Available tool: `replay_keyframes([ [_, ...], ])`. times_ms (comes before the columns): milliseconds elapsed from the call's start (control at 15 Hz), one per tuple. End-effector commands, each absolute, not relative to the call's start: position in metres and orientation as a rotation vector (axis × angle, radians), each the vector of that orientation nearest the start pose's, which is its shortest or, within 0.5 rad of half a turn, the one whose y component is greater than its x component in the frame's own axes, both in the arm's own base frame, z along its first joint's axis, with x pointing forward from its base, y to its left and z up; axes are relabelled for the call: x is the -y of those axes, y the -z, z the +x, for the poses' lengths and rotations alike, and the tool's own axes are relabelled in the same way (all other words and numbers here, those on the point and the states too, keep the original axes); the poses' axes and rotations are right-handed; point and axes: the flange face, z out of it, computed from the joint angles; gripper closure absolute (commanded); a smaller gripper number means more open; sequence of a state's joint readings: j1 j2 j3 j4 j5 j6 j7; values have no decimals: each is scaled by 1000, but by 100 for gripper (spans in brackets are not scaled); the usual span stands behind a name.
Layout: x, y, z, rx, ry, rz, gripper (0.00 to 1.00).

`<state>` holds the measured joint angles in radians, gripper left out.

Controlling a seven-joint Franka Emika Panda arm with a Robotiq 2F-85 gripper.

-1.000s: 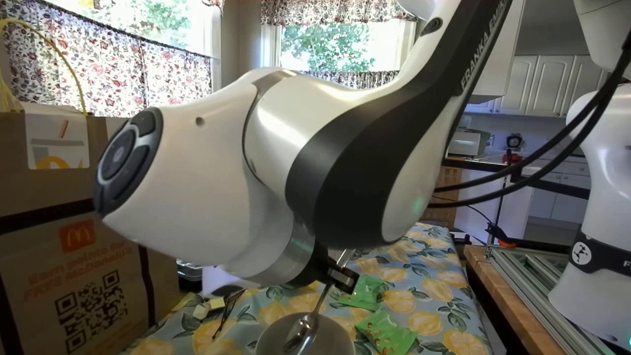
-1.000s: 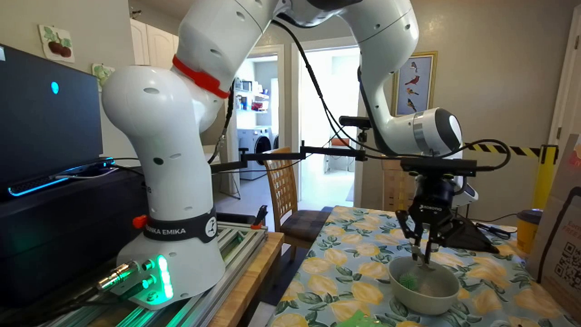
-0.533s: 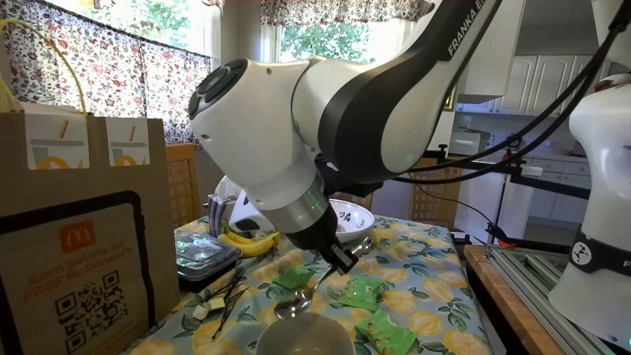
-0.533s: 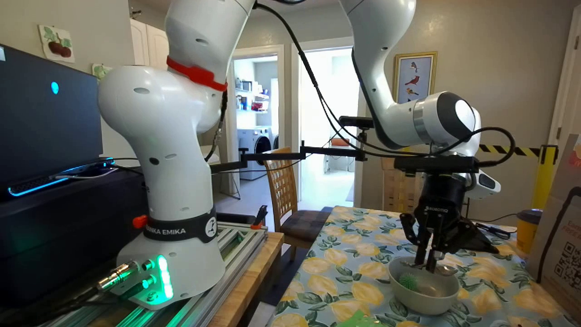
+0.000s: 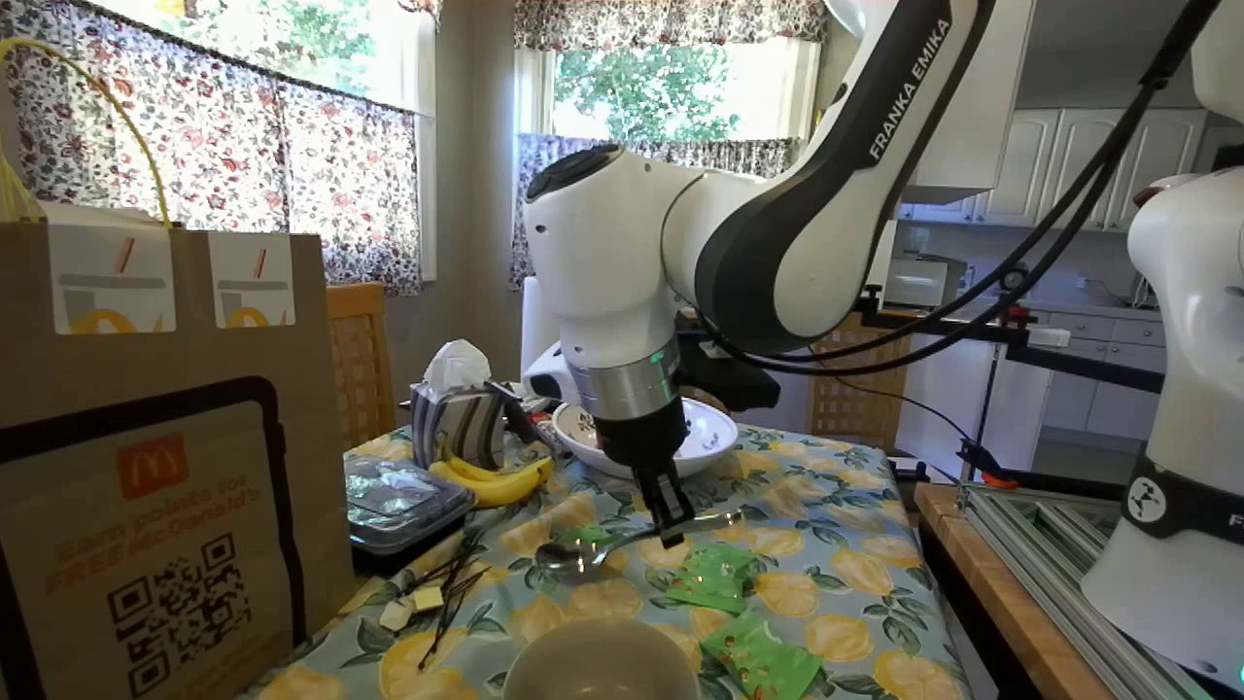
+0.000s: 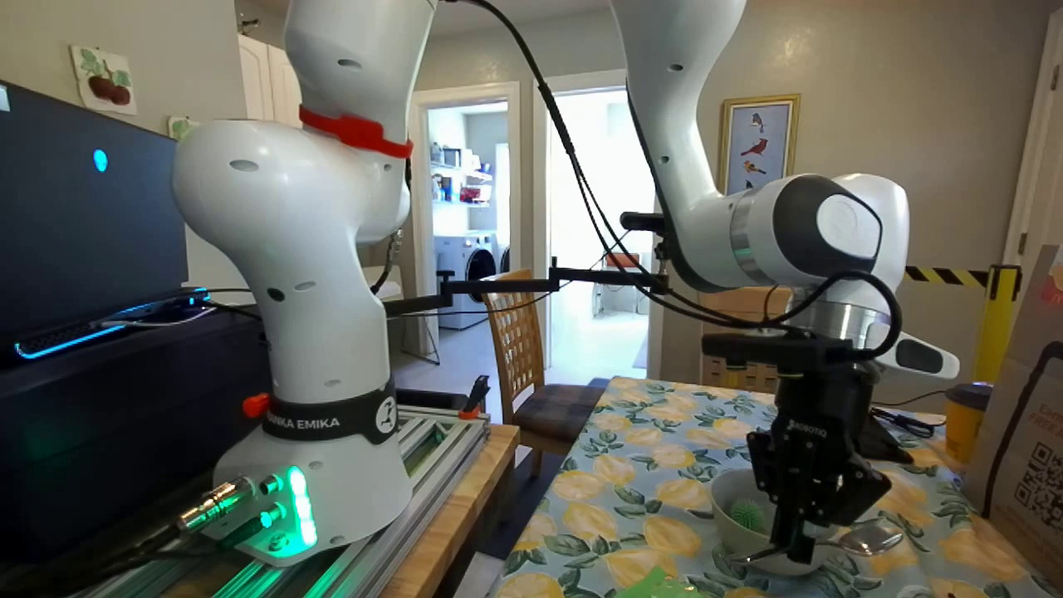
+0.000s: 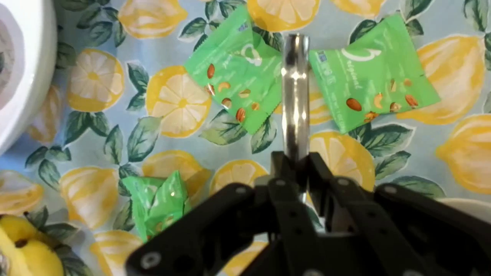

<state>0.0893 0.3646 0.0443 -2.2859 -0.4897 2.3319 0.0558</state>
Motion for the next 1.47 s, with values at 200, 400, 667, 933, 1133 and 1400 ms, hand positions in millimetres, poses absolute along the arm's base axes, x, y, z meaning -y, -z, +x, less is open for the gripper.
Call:
replay_keyframes([
  [200,-10,-154,473,467,-295,-3311,96],
  [400,0,-144,476,445,-271,-3298,96],
  [667,3,-128,483,445,-291,-3259,96],
  [933,6,-114,489,461,-332,-3227,96],
  [1133,10,-108,493,475,-350,-3216,96],
  [1400,16,-101,499,485,-362,-3203,96],
])
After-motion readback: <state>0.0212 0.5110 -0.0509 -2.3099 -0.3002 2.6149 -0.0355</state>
